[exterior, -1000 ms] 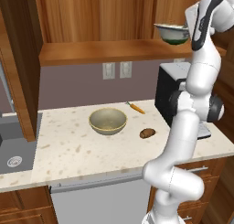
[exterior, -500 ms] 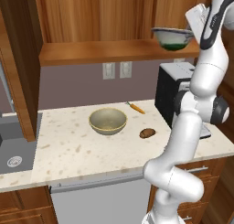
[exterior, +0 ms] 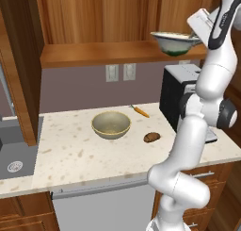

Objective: Pick both bowls and place them on the counter. Then place the potato in one bowl and place the garlic in the other bowl.

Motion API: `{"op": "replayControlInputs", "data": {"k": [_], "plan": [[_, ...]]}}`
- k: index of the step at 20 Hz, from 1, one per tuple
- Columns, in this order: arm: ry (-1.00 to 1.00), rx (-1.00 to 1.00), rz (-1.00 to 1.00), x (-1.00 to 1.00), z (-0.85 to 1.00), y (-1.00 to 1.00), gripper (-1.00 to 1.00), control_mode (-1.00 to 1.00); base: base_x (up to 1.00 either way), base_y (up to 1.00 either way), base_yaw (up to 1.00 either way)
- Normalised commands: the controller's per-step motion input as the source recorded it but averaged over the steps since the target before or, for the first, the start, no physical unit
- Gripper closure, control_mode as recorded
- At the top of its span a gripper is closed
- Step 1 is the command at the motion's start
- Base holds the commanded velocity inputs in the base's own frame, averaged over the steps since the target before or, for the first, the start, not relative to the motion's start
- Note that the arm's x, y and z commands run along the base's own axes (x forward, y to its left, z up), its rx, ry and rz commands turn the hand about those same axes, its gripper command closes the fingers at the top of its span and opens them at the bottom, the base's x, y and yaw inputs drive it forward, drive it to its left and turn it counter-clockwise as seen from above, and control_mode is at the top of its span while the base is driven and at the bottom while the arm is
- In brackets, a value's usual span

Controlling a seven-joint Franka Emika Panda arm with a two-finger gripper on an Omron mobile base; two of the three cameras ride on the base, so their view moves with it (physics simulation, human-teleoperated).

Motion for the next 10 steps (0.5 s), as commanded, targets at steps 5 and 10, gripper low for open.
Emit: {"op": "replayControlInputs", "data": {"k": [5,10], "plan": [[-0.13,0.15,0.0,-0.81,-0.16,0.36,1.0,-1.0,0.0,0.0,0.0],[-0.18,0.17,0.0,-0.84,-0.02,0.37,1.0,-1.0,0.0,0.0,0.0]]}}
